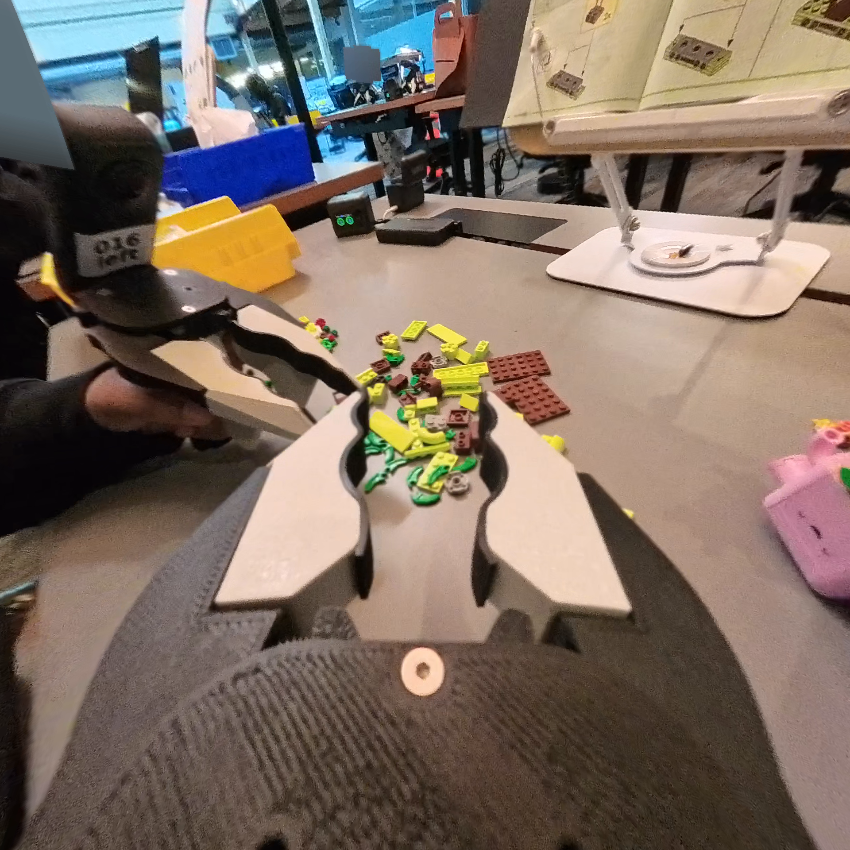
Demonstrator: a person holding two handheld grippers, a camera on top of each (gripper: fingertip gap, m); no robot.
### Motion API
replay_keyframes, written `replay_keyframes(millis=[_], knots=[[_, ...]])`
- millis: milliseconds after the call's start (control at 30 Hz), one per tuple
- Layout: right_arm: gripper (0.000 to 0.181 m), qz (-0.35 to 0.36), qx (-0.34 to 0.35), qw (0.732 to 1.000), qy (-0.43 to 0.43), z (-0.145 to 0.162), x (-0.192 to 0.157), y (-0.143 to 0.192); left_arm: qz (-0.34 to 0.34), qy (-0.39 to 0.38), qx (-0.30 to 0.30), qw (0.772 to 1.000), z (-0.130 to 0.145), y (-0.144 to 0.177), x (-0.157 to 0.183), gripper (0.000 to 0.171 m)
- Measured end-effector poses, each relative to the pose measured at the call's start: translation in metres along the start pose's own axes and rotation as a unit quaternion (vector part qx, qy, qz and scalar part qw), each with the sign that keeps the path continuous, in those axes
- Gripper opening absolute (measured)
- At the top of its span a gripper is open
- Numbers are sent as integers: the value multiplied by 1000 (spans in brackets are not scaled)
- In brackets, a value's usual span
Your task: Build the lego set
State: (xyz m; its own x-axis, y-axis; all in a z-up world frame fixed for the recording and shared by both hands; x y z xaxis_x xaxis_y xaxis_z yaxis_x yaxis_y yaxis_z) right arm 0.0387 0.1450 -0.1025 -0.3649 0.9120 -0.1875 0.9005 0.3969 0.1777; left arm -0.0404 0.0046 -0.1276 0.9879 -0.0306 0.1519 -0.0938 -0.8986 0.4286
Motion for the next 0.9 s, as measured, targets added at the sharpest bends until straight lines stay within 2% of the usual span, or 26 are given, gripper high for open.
replay_keyframes(millis=[67, 233, 333, 567, 767, 900], knots=[[34, 6, -1, 1000, 16, 9, 2, -11, 13, -9, -1, 1000, 4, -1, 2, 37], [29, 11, -37, 997, 72, 18, -6, -12, -14, -39, -24, 999, 12, -2, -1, 34], [25, 13, -44, 995, 84, 20, -8, -14, -21, -35, -6, 999, 10, 2, -2, 34], [25, 16, -65, 995, 68, 22, -4, -18, -15, -25, -22, 999, 12, -1, -3, 39], [27, 5, -94, 995, 27, 25, 5, -26, -28, -30, 2, 999, 10, 5, -3, 39], [29, -2, -102, 995, 16, 26, 6, -27, -28, -25, -3, 999, 11, 4, -4, 40]])
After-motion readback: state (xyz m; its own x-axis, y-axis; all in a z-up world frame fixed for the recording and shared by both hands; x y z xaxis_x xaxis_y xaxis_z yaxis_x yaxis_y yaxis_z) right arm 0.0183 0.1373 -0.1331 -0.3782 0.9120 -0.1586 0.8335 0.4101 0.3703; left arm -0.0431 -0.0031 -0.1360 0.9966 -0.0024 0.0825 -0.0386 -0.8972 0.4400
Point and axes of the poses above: each gripper's, where its closed fingertips meet, y back along the fingers, z out of its underside, x = y × z across the jaws, the point moved 7 cm from there along y, back along the fingers, and after that the axes turned 2 degrees about -z, right-handed, at the moved point
